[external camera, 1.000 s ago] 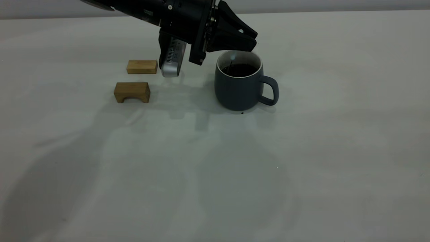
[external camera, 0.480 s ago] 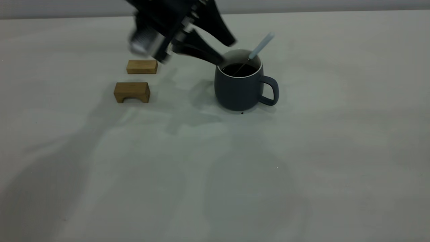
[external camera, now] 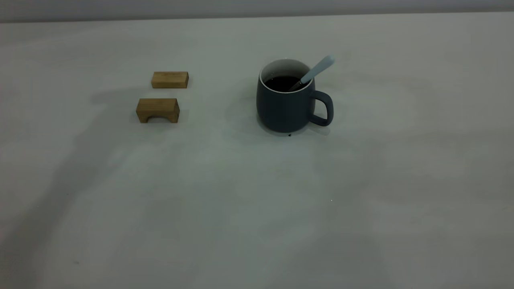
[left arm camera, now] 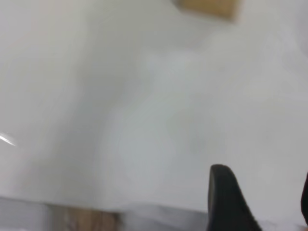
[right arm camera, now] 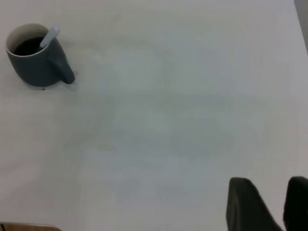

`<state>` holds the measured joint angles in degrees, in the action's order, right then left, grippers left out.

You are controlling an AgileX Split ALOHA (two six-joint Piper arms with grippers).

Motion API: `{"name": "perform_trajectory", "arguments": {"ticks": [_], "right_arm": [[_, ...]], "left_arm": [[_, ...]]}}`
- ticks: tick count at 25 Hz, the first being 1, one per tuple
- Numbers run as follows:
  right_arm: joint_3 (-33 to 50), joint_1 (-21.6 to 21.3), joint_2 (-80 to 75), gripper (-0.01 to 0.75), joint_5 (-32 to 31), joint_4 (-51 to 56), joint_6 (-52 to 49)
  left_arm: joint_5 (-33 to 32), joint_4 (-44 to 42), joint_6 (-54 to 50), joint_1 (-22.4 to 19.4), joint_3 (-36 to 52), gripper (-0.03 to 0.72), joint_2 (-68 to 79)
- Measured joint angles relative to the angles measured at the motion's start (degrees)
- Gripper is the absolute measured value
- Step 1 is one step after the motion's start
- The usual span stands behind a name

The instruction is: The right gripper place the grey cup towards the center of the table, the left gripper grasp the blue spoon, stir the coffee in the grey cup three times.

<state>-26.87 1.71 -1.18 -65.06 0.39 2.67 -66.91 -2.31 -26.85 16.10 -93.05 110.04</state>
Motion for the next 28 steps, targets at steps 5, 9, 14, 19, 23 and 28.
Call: {"name": "perform_trajectory", "arguments": {"ticks": [5, 9, 14, 19, 23, 28], "right_arm": [[0.00, 0.00, 0.00, 0.237, 0.00, 0.00, 0.00], [0.00, 0.00, 0.00, 0.237, 0.00, 0.00, 0.00], [0.00, 0.00, 0.00, 0.237, 0.00, 0.00, 0.00], [0.00, 0.00, 0.00, 0.237, 0.00, 0.00, 0.00], [0.00, 0.00, 0.00, 0.237, 0.00, 0.00, 0.00], [0.00, 0.00, 0.00, 0.237, 0.00, 0.00, 0.00]], "left_arm": [[0.00, -6.43, 8.34, 0.00, 5.48, 0.446, -10.56], [0.00, -7.68, 12.51, 0.00, 15.38, 0.446, -20.33], [0.00, -8.96, 11.41, 0.00, 32.33, 0.446, -33.43], [0.00, -9.08, 10.13, -0.13, 48.29, 0.446, -50.48], [0.61, -8.64, 10.06, -1.77, 56.52, 0.446, -66.53], [3.85, -7.22, 10.42, -8.81, 63.02, 0.446, -81.22]]}}
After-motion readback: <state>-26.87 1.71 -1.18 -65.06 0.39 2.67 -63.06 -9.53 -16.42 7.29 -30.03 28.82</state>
